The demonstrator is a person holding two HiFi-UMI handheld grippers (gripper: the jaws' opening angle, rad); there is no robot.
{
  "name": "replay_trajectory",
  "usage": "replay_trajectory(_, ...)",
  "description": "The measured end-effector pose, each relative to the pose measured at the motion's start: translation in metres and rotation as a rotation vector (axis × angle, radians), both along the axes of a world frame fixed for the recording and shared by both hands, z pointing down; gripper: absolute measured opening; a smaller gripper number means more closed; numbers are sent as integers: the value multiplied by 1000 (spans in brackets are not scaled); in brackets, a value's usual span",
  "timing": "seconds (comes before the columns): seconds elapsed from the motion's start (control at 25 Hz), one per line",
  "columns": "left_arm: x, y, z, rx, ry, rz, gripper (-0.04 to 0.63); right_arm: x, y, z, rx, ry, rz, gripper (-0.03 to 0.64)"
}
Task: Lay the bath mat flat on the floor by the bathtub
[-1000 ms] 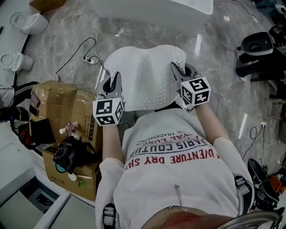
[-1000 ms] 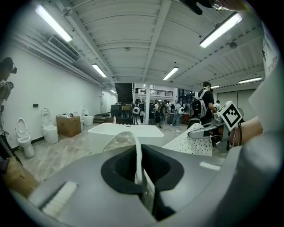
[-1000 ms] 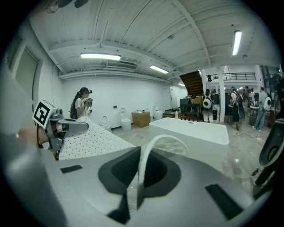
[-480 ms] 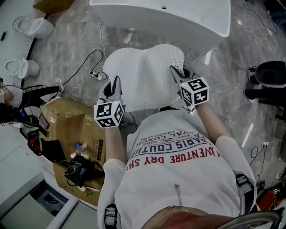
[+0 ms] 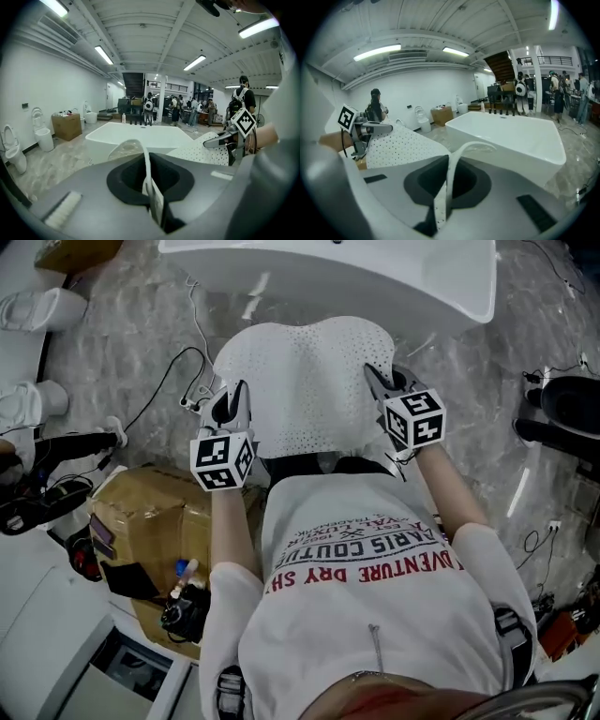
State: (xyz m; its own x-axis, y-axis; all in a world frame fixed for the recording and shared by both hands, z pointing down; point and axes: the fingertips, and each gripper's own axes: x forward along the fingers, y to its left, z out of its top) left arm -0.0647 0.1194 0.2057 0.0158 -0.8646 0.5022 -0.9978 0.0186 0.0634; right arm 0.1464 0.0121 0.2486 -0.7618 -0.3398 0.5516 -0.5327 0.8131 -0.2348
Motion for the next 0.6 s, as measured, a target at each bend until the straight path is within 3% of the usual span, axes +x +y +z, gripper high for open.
replay_trajectory(0.28, -71, -97, 41, -74, 78, 151, 20, -49, -66, 34, -82, 64, 188, 18)
replay_trajectory(0.6, -155, -182, 85, -139, 110, 295, 20, -104, -116, 73, -132, 137, 355, 20)
